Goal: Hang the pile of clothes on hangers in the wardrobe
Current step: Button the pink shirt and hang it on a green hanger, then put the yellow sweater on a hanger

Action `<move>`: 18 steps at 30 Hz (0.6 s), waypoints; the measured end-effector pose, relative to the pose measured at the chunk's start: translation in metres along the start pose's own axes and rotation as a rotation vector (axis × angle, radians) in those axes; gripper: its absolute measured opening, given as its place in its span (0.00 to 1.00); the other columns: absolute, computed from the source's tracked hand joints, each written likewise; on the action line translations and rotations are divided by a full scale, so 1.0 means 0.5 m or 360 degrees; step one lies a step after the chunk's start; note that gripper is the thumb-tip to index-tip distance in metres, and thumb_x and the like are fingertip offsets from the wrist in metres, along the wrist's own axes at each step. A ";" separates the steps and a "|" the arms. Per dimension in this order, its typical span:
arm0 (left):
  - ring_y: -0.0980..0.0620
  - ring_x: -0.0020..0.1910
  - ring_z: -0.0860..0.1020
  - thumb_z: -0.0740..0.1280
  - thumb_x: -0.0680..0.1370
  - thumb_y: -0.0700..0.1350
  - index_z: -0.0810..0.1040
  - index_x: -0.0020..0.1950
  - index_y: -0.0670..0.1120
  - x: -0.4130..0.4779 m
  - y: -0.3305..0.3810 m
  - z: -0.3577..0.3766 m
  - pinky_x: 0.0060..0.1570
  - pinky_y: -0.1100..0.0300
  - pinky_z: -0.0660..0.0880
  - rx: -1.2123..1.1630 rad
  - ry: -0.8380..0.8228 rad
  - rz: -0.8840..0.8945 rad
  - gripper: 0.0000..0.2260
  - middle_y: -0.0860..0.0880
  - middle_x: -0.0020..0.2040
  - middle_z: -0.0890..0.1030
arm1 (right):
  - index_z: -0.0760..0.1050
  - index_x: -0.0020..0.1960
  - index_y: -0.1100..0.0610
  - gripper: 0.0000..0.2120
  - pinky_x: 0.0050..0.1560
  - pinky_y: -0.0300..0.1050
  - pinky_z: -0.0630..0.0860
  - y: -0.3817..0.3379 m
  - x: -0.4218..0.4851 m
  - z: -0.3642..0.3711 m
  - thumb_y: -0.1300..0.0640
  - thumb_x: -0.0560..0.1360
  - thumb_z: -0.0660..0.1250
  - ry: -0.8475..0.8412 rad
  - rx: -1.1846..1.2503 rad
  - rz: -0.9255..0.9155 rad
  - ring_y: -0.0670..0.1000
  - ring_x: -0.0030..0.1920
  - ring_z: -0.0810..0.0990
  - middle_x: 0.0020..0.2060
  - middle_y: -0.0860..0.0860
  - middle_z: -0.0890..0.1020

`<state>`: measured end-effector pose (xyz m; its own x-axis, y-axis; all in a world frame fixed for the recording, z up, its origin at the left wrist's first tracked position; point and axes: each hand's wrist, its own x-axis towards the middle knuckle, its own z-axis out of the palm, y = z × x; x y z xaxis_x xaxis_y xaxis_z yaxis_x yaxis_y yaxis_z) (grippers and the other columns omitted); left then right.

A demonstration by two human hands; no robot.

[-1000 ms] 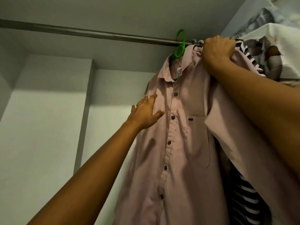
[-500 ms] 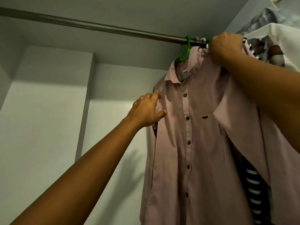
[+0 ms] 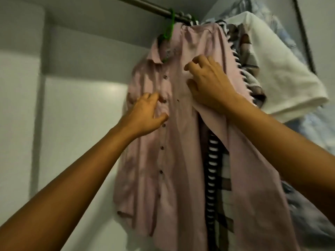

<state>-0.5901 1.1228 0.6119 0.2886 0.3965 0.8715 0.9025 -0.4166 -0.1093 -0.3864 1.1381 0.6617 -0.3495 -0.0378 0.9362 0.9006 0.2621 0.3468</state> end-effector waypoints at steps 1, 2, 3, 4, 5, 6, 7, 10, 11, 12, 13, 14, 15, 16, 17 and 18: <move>0.43 0.62 0.70 0.65 0.75 0.56 0.69 0.66 0.46 -0.010 0.027 0.015 0.61 0.50 0.70 -0.0085 0.0001 0.0055 0.23 0.43 0.64 0.71 | 0.72 0.60 0.61 0.16 0.54 0.55 0.68 0.007 -0.045 -0.028 0.56 0.76 0.58 -0.0002 0.0007 -0.0001 0.62 0.56 0.71 0.57 0.61 0.74; 0.42 0.62 0.71 0.63 0.74 0.58 0.69 0.65 0.45 -0.021 0.060 0.030 0.61 0.50 0.70 -0.0167 0.0016 0.0125 0.24 0.42 0.63 0.71 | 0.73 0.58 0.61 0.15 0.53 0.55 0.69 0.016 -0.090 -0.059 0.56 0.75 0.58 -0.0018 0.0003 0.0024 0.62 0.54 0.72 0.55 0.61 0.75; 0.41 0.61 0.71 0.62 0.72 0.59 0.70 0.64 0.44 -0.031 0.095 0.046 0.61 0.49 0.69 -0.0246 0.0038 0.0193 0.27 0.41 0.62 0.72 | 0.74 0.57 0.61 0.15 0.53 0.55 0.69 0.027 -0.136 -0.090 0.56 0.75 0.57 -0.0059 0.0005 0.0087 0.62 0.53 0.72 0.54 0.61 0.75; 0.40 0.60 0.71 0.61 0.71 0.60 0.71 0.63 0.43 -0.042 0.136 0.061 0.60 0.49 0.69 -0.0326 0.0057 0.0248 0.27 0.40 0.61 0.72 | 0.74 0.57 0.61 0.14 0.54 0.54 0.69 0.040 -0.183 -0.121 0.57 0.75 0.58 -0.0113 0.0009 0.0179 0.62 0.54 0.72 0.54 0.60 0.75; 0.39 0.59 0.70 0.62 0.72 0.58 0.71 0.63 0.42 -0.052 0.180 0.078 0.60 0.48 0.68 -0.0414 0.0064 0.0284 0.26 0.39 0.60 0.72 | 0.74 0.58 0.60 0.14 0.56 0.52 0.68 0.055 -0.232 -0.154 0.57 0.75 0.59 -0.0187 0.0006 0.0289 0.62 0.55 0.71 0.55 0.60 0.74; 0.38 0.59 0.70 0.63 0.73 0.56 0.70 0.62 0.41 -0.063 0.228 0.094 0.59 0.48 0.67 -0.0496 0.0082 0.0329 0.24 0.39 0.60 0.71 | 0.74 0.59 0.60 0.14 0.57 0.50 0.67 0.073 -0.282 -0.190 0.58 0.75 0.60 -0.0274 -0.0023 0.0399 0.61 0.58 0.71 0.57 0.59 0.73; 0.38 0.58 0.69 0.64 0.73 0.54 0.71 0.61 0.41 -0.073 0.278 0.110 0.58 0.49 0.66 -0.0576 0.0122 0.0388 0.23 0.39 0.59 0.71 | 0.73 0.60 0.59 0.14 0.58 0.47 0.67 0.091 -0.331 -0.230 0.58 0.76 0.61 -0.0358 -0.0076 0.0499 0.60 0.59 0.70 0.58 0.59 0.73; 0.38 0.57 0.70 0.64 0.73 0.51 0.72 0.59 0.41 -0.110 0.444 0.149 0.58 0.50 0.65 -0.0753 0.0290 0.0582 0.19 0.39 0.58 0.71 | 0.71 0.62 0.58 0.14 0.56 0.39 0.64 0.141 -0.470 -0.375 0.57 0.78 0.62 -0.0537 -0.0275 0.0745 0.56 0.62 0.69 0.60 0.57 0.72; 0.38 0.58 0.70 0.63 0.74 0.50 0.72 0.58 0.41 -0.127 0.503 0.158 0.58 0.50 0.65 -0.0786 0.0325 0.0637 0.18 0.39 0.58 0.71 | 0.71 0.62 0.58 0.14 0.55 0.38 0.64 0.155 -0.512 -0.428 0.56 0.78 0.62 -0.0576 -0.0350 0.0825 0.56 0.62 0.69 0.60 0.57 0.72; 0.38 0.58 0.70 0.63 0.74 0.50 0.72 0.58 0.42 -0.147 0.564 0.163 0.57 0.49 0.65 -0.0809 0.0340 0.0700 0.17 0.39 0.59 0.72 | 0.72 0.62 0.58 0.14 0.54 0.37 0.64 0.166 -0.553 -0.486 0.57 0.78 0.62 -0.0608 -0.0432 0.0901 0.55 0.62 0.70 0.60 0.57 0.72; 0.38 0.58 0.71 0.63 0.74 0.49 0.73 0.58 0.42 -0.169 0.626 0.167 0.56 0.49 0.67 -0.0848 0.0340 0.0775 0.16 0.39 0.59 0.72 | 0.72 0.62 0.58 0.14 0.53 0.36 0.63 0.174 -0.593 -0.545 0.57 0.78 0.63 -0.0629 -0.0517 0.0977 0.55 0.61 0.70 0.60 0.56 0.72; 0.38 0.57 0.71 0.64 0.74 0.48 0.73 0.58 0.42 -0.194 0.690 0.166 0.55 0.48 0.68 -0.0918 0.0332 0.0860 0.16 0.39 0.58 0.73 | 0.73 0.61 0.58 0.13 0.52 0.36 0.63 0.178 -0.630 -0.607 0.57 0.77 0.63 -0.0643 -0.0606 0.1048 0.55 0.61 0.70 0.59 0.56 0.72; 0.38 0.55 0.71 0.65 0.74 0.47 0.73 0.58 0.41 -0.221 0.757 0.166 0.53 0.48 0.69 -0.1013 0.0309 0.0949 0.15 0.39 0.57 0.74 | 0.73 0.60 0.59 0.13 0.51 0.36 0.63 0.181 -0.667 -0.671 0.57 0.77 0.63 -0.0658 -0.0691 0.1113 0.55 0.60 0.71 0.58 0.57 0.73; 0.37 0.54 0.72 0.67 0.74 0.46 0.74 0.57 0.40 -0.251 0.825 0.162 0.51 0.47 0.71 -0.1118 0.0275 0.1035 0.15 0.39 0.55 0.75 | 0.74 0.60 0.59 0.13 0.52 0.36 0.63 0.181 -0.702 -0.737 0.58 0.77 0.64 -0.0678 -0.0774 0.1181 0.56 0.59 0.72 0.57 0.57 0.73; 0.37 0.53 0.72 0.68 0.73 0.45 0.74 0.57 0.40 -0.282 0.893 0.158 0.50 0.46 0.72 -0.1228 0.0220 0.1113 0.15 0.39 0.54 0.75 | 0.74 0.59 0.60 0.12 0.53 0.37 0.65 0.178 -0.736 -0.804 0.58 0.76 0.64 -0.0697 -0.0862 0.1255 0.57 0.58 0.72 0.56 0.58 0.74; 0.37 0.52 0.73 0.69 0.72 0.45 0.75 0.56 0.40 -0.313 0.960 0.153 0.49 0.46 0.72 -0.1335 0.0158 0.1181 0.15 0.39 0.53 0.76 | 0.75 0.58 0.60 0.12 0.56 0.40 0.67 0.173 -0.768 -0.869 0.59 0.76 0.65 -0.0710 -0.0944 0.1339 0.58 0.57 0.73 0.56 0.58 0.74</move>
<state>-0.1774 0.9232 0.3862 0.6046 -0.2299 0.7626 0.0066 -0.9560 -0.2935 -0.0620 0.7564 0.3575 0.4742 0.3148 0.8222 0.8326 -0.4640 -0.3025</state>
